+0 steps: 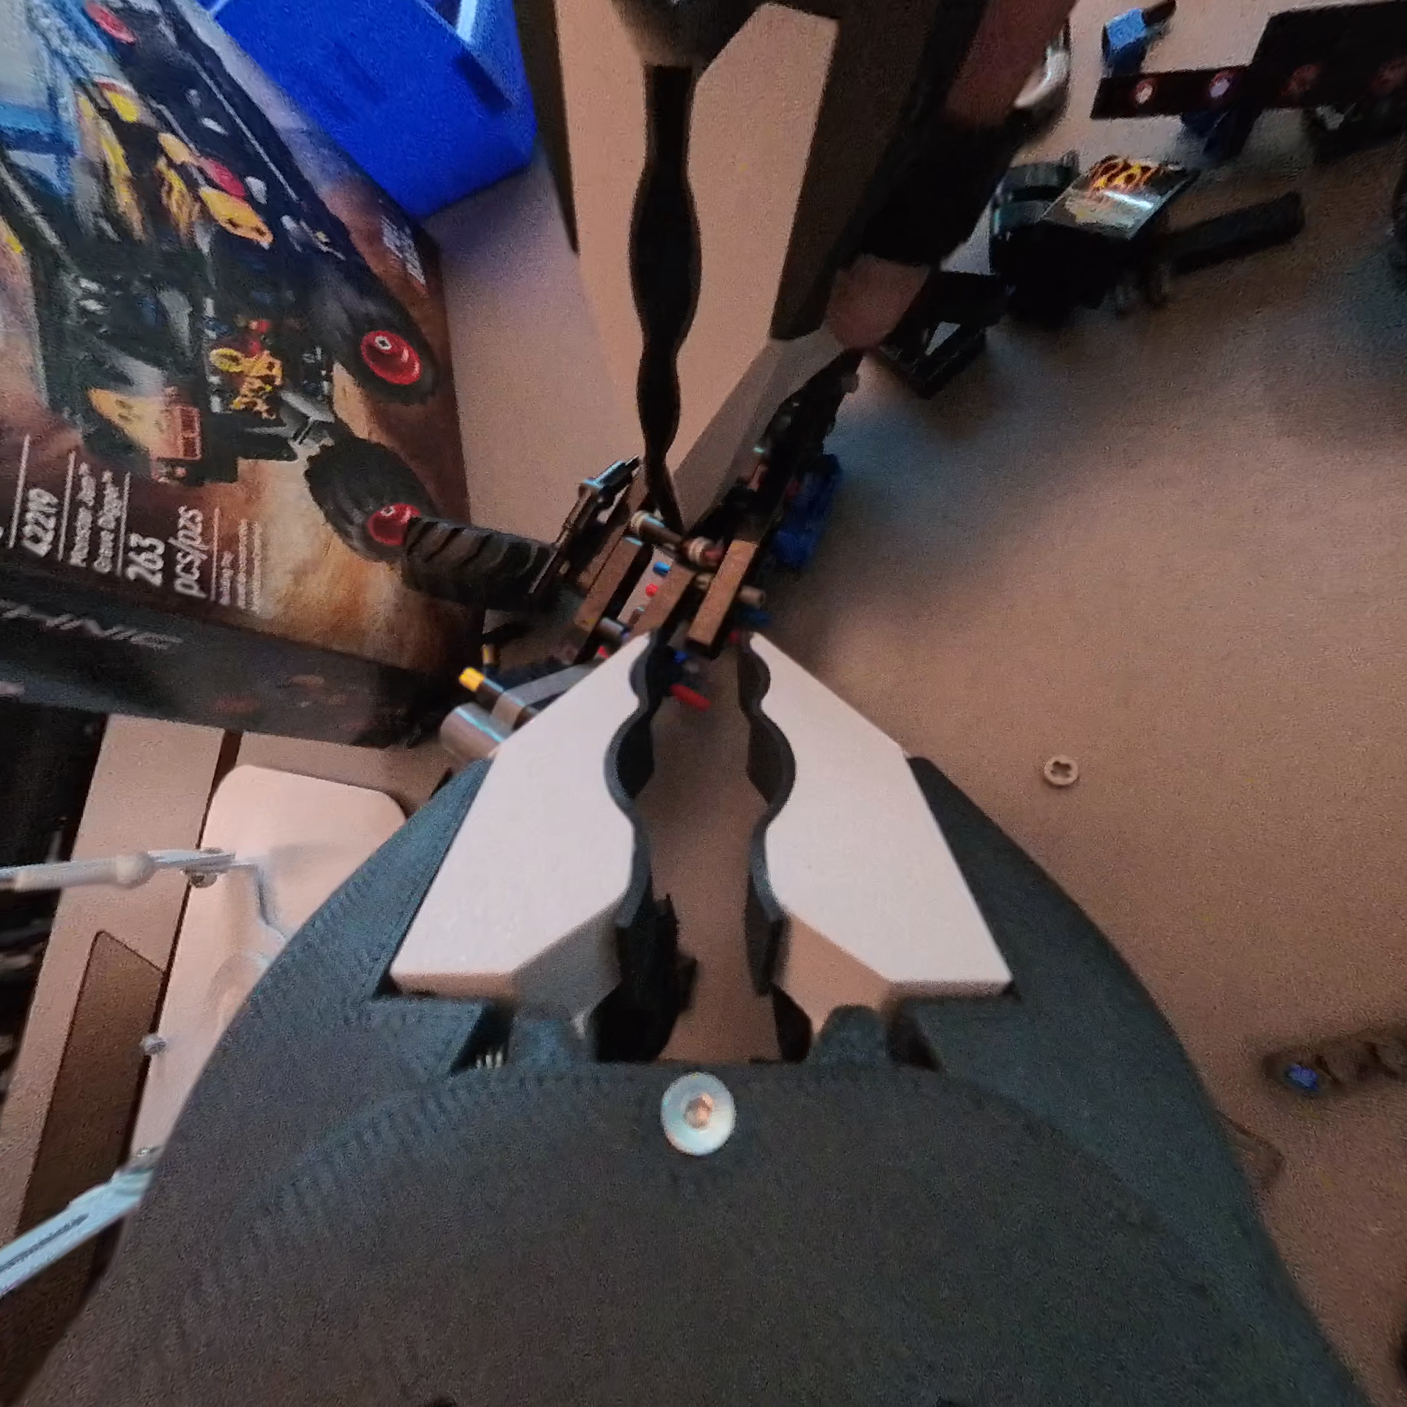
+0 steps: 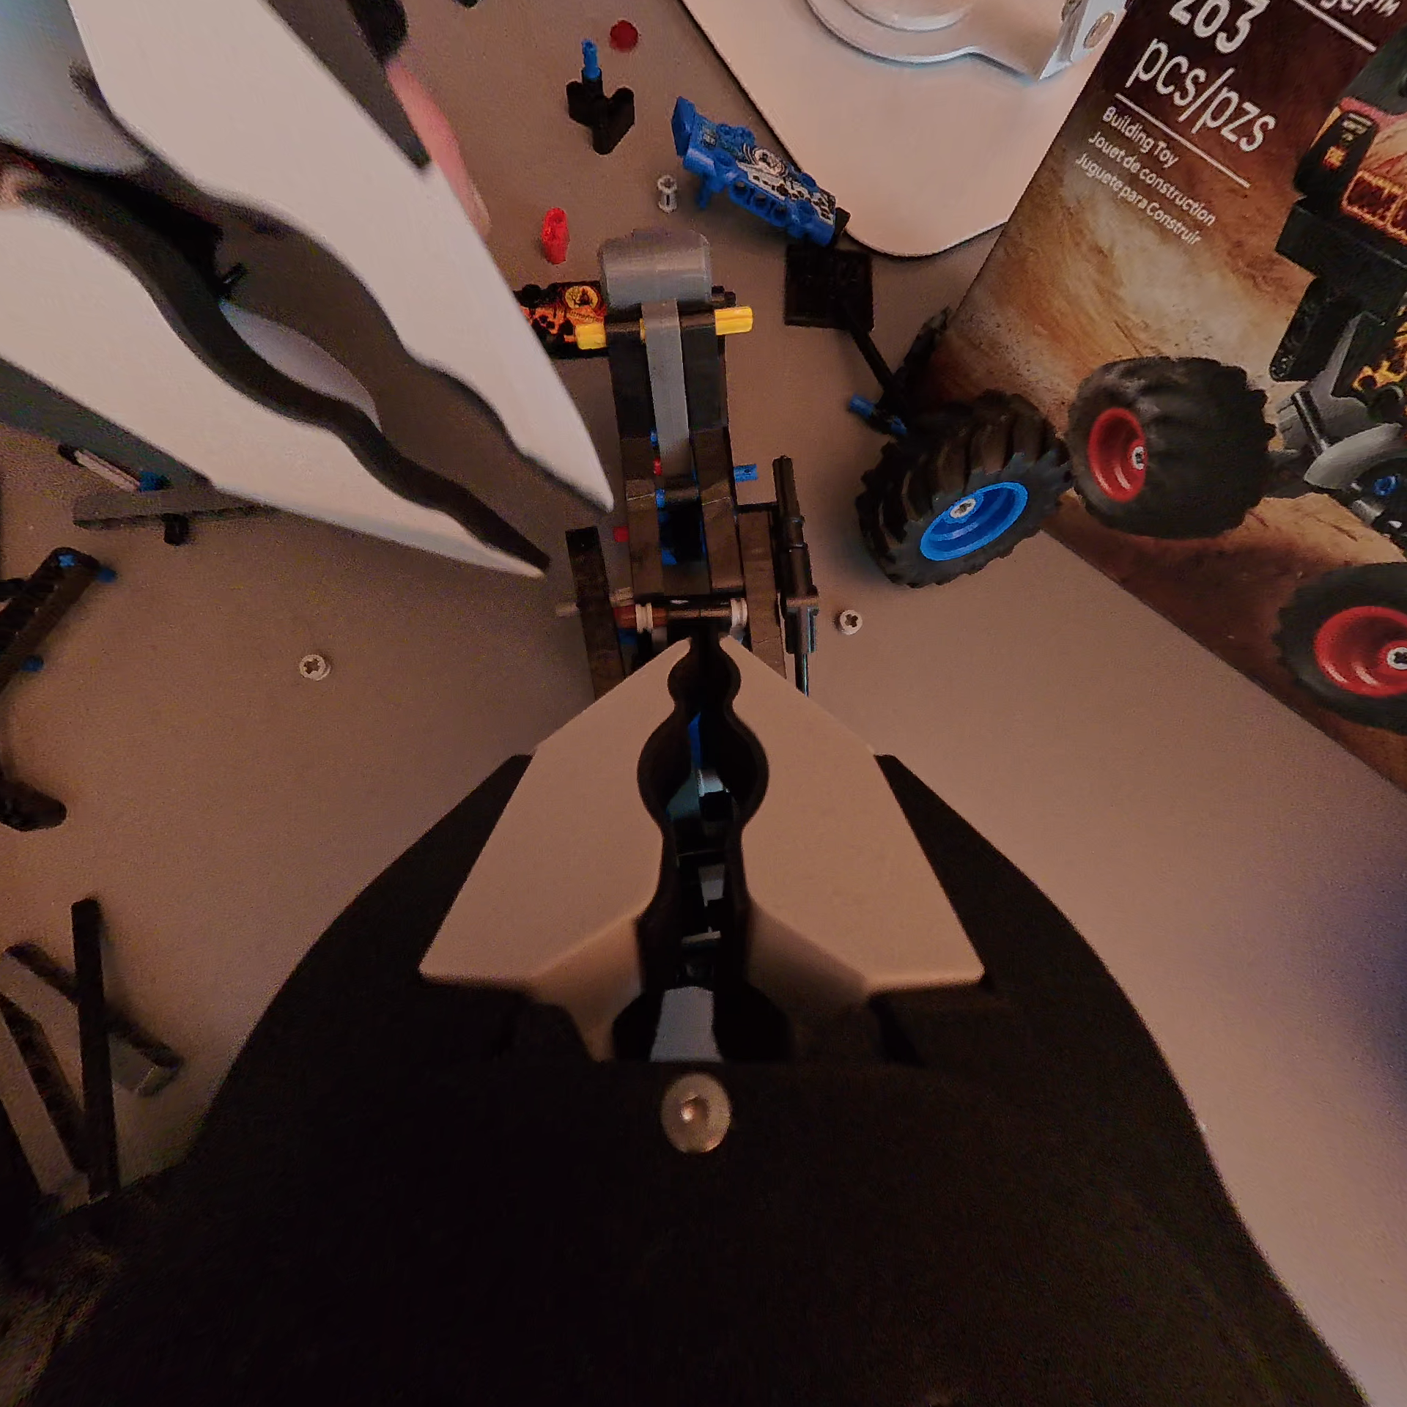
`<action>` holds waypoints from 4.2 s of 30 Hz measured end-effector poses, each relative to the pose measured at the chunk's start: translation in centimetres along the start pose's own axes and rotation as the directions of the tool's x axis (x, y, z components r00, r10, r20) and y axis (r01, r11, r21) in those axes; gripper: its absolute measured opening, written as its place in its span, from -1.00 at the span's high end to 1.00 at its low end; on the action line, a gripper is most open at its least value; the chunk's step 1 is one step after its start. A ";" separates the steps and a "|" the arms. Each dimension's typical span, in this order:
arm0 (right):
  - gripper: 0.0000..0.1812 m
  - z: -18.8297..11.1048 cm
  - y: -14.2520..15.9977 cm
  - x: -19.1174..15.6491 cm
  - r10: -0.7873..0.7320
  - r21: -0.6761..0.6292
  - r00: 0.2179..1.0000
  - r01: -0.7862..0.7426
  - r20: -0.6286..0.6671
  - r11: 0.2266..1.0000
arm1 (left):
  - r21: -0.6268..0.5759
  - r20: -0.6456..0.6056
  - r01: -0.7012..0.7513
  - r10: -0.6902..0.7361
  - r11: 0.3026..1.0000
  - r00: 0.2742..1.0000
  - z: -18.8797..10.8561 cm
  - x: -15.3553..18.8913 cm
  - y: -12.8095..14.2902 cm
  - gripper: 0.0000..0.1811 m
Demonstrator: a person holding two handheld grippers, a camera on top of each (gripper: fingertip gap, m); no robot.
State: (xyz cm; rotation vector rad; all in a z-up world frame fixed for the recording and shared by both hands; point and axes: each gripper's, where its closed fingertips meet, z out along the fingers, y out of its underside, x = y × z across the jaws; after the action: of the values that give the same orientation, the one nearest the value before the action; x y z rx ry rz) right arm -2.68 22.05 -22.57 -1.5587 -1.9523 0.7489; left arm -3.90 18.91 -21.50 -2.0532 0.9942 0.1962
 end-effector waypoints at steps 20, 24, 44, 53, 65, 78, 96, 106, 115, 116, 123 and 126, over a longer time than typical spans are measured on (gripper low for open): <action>1.00 0.2 -0.2 0.2 0.038 0.032 0.999 -0.038 -0.003 0.999 | -0.101 0.012 -0.025 0.027 0.995 1.000 1.4 0.6 0.3 0.76; 1.00 0.3 -0.2 0.4 0.012 0.018 1.000 -0.012 -0.017 1.000 | -0.063 -0.059 -0.010 0.006 0.998 0.998 1.6 0.8 0.5 0.83; 1.00 1.4 0.1 0.8 -0.044 0.027 0.993 0.048 -0.113 0.999 | 0.029 -0.208 -0.114 0.118 0.993 0.971 2.8 7.2 -0.8 0.90; 1.00 0.4 -0.1 0.0 -0.031 0.074 0.998 0.034 -0.049 0.997 | 0.115 -0.179 0.003 0.018 0.993 0.984 0.6 4.5 -1.4 0.84; 1.00 -8.4 -2.5 2.9 0.146 0.440 0.989 -0.145 0.030 0.886 | 0.171 -0.078 0.052 -0.039 0.984 0.996 -1.9 0.5 -1.4 0.63; 0.82 -11.1 -0.1 5.6 0.215 0.456 0.972 -0.151 -0.093 0.877 | 0.045 0.018 0.059 -0.059 0.997 0.998 0.7 -0.7 0.7 0.45; 0.87 0.1 0.4 3.2 -0.085 -0.044 0.983 0.078 -0.165 0.996 | 0.043 0.034 -0.009 0.008 0.999 0.999 1.7 -0.6 -0.2 0.60; 0.87 0.4 0.4 3.3 -0.114 -0.028 0.985 0.111 -0.132 0.993 | -0.015 -0.027 0.159 -0.160 0.987 0.987 1.8 -2.0 0.8 0.44; 0.88 0.6 0.0 3.0 -0.041 -0.007 0.989 0.041 -0.144 0.999 | -0.127 -0.110 0.052 -0.066 0.991 0.992 3.1 1.2 2.3 0.67; 0.88 0.6 0.0 3.1 -0.048 -0.012 0.987 0.046 -0.156 0.999 | -0.136 -0.094 0.032 -0.046 0.990 0.995 3.1 1.2 2.2 0.67; 1.00 1.2 -0.5 3.6 0.002 0.012 0.981 0.001 -0.194 1.000 | -0.125 -0.058 0.005 -0.013 0.992 0.998 3.3 2.2 1.3 0.62; 0.90 0.7 -0.4 3.8 0.003 0.050 0.984 0.007 -0.179 0.999 | -0.104 -0.061 0.049 -0.056 0.993 0.997 3.2 1.7 1.8 0.64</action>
State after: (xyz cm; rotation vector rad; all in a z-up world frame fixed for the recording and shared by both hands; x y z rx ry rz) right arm -4.17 25.62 -22.57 -1.5377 -1.7905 0.6289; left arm -3.39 19.68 -25.41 -2.1885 0.9857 0.1574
